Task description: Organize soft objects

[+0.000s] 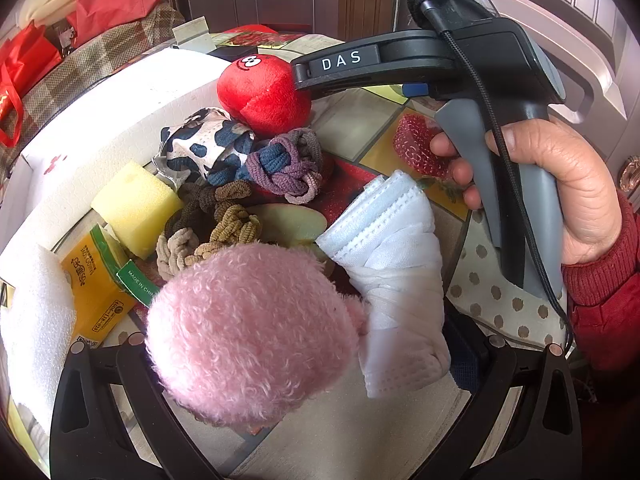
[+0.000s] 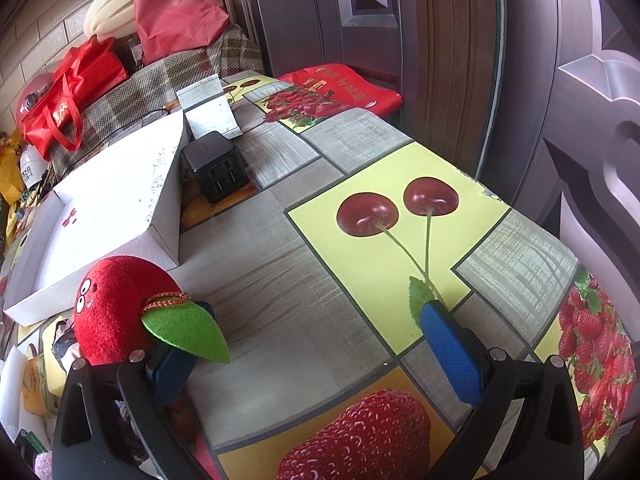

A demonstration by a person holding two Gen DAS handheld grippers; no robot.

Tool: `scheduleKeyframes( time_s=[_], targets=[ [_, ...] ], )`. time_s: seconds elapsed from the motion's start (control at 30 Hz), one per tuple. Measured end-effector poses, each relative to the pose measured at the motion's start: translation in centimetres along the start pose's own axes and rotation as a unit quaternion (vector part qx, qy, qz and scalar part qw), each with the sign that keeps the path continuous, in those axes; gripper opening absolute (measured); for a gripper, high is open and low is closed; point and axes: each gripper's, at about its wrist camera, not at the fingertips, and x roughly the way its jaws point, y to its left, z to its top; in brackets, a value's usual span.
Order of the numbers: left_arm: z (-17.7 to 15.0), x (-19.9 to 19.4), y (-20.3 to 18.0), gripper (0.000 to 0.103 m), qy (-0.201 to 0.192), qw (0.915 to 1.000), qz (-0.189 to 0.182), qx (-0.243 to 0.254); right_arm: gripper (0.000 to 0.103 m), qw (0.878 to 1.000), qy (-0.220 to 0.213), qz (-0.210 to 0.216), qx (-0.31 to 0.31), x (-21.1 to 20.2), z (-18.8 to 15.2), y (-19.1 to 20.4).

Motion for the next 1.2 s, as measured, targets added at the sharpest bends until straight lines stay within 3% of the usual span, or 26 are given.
scheduleKeyframes(
  time_s=[1.2],
  targets=[
    [0.01, 0.00, -0.05, 0.102, 0.000, 1.0000, 0.000, 0.000, 0.103, 1.000, 0.002, -0.015, 0.003, 0.01, 0.14, 0.01]
  ],
)
